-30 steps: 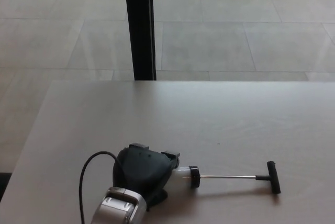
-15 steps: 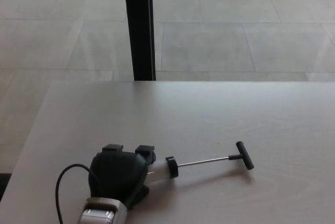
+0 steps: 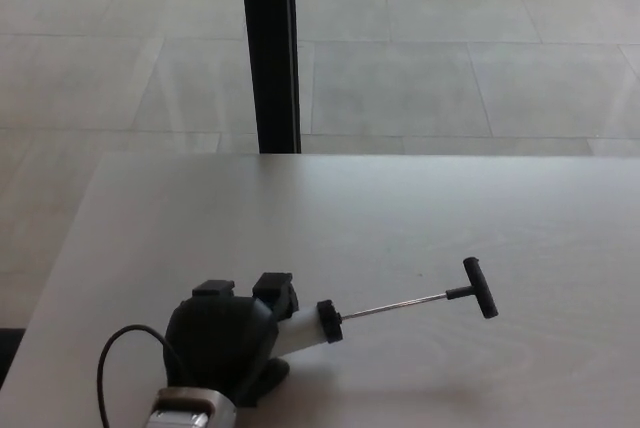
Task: The robot uses its left hand to lift the air pump kept on the middle of the desk and use the right hand to compress the handle
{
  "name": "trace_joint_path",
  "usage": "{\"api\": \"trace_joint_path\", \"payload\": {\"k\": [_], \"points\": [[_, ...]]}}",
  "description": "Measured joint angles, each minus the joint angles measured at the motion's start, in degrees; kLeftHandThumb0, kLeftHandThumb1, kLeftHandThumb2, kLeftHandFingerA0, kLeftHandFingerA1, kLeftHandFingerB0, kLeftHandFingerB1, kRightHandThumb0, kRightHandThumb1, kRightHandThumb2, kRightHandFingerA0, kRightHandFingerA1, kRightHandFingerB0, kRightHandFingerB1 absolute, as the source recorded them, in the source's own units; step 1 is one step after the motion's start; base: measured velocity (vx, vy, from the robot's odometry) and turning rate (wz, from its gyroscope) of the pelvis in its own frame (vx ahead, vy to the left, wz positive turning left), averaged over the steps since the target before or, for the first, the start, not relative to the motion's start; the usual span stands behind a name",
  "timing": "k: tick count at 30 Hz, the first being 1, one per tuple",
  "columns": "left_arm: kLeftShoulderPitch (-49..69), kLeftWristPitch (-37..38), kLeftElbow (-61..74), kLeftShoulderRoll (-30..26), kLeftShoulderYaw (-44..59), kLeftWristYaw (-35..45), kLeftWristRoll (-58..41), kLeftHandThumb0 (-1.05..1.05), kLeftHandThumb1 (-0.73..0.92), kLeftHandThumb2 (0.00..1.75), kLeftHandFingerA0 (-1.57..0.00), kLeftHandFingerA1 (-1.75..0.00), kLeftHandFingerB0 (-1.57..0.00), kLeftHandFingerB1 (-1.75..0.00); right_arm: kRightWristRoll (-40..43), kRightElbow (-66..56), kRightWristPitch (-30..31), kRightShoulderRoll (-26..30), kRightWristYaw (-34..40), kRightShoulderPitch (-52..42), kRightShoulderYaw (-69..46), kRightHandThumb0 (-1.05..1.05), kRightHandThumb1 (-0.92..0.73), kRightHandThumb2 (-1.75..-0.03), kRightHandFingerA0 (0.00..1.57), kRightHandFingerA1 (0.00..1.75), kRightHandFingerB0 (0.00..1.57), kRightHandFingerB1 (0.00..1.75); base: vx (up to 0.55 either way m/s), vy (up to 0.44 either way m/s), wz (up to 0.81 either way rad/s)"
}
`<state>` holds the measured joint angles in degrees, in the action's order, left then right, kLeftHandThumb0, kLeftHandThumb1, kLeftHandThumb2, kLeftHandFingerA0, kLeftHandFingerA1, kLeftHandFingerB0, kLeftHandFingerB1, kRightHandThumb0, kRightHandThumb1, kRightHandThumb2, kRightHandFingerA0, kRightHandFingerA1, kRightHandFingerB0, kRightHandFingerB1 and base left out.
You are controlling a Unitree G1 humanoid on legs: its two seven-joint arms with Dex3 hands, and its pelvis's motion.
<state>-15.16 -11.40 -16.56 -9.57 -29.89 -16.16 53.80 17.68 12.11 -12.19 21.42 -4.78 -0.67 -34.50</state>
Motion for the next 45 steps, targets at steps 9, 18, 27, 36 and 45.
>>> {"api": "trace_joint_path", "payload": {"k": [9, 18, 27, 36, 45], "points": [[-1.7, 4.5, 3.1, -2.8, -1.0, 0.4, -0.8, -0.09, 0.70, 0.89, -0.69, -1.75, -0.58, -1.53, -2.1, -6.3, 6.7, 0.8, -0.7, 10.3, 13.9, -0.85, -0.92, -0.78, 0.04, 0.33, 0.11, 0.26, 0.00, 0.000, 0.01], [-6.3, 6.4, 5.3, -3.2, -0.6, 2.4, -1.3, 0.00, 0.61, 1.01, -0.79, -1.75, -0.67, -1.42, -8.0, -5.8, 10.6, -5.5, 0.7, 16.5, 27.4, -0.87, -0.84, -1.21, 0.03, 0.46, 0.08, 0.39, 0.00, 0.000, 0.00], [-6.8, 6.1, 7.4, -2.9, 1.3, 4.9, -1.9, -0.06, 0.65, 0.95, -0.74, -1.75, -0.60, -1.56, -11.7, -5.6, 11.1, -11.9, 3.1, 16.6, 30.8, -0.83, -0.81, -1.21, 0.09, 0.48, 0.06, 0.41, 0.00, 0.000, 0.00], [-6.3, 5.2, 8.1, -2.2, 1.9, 6.1, -2.1, -0.07, 0.66, 0.94, -0.78, -1.75, -0.64, -1.53, -12.7, -5.4, 11.1, -15.0, 4.3, 16.6, 29.7, -0.77, -0.79, -1.19, 0.04, 0.46, 0.04, 0.43, 0.00, 0.000, 0.00], [-6.0, 4.5, 8.2, -1.7, 2.0, 6.2, -1.8, -0.08, 0.64, 0.95, -0.78, -1.75, -0.63, -1.56, -13.1, -7.5, 11.2, -19.9, 6.7, 16.5, 29.3, -0.76, -0.82, -1.21, 0.04, 0.46, 0.01, 0.40, 0.00, 0.000, 0.00]]}}
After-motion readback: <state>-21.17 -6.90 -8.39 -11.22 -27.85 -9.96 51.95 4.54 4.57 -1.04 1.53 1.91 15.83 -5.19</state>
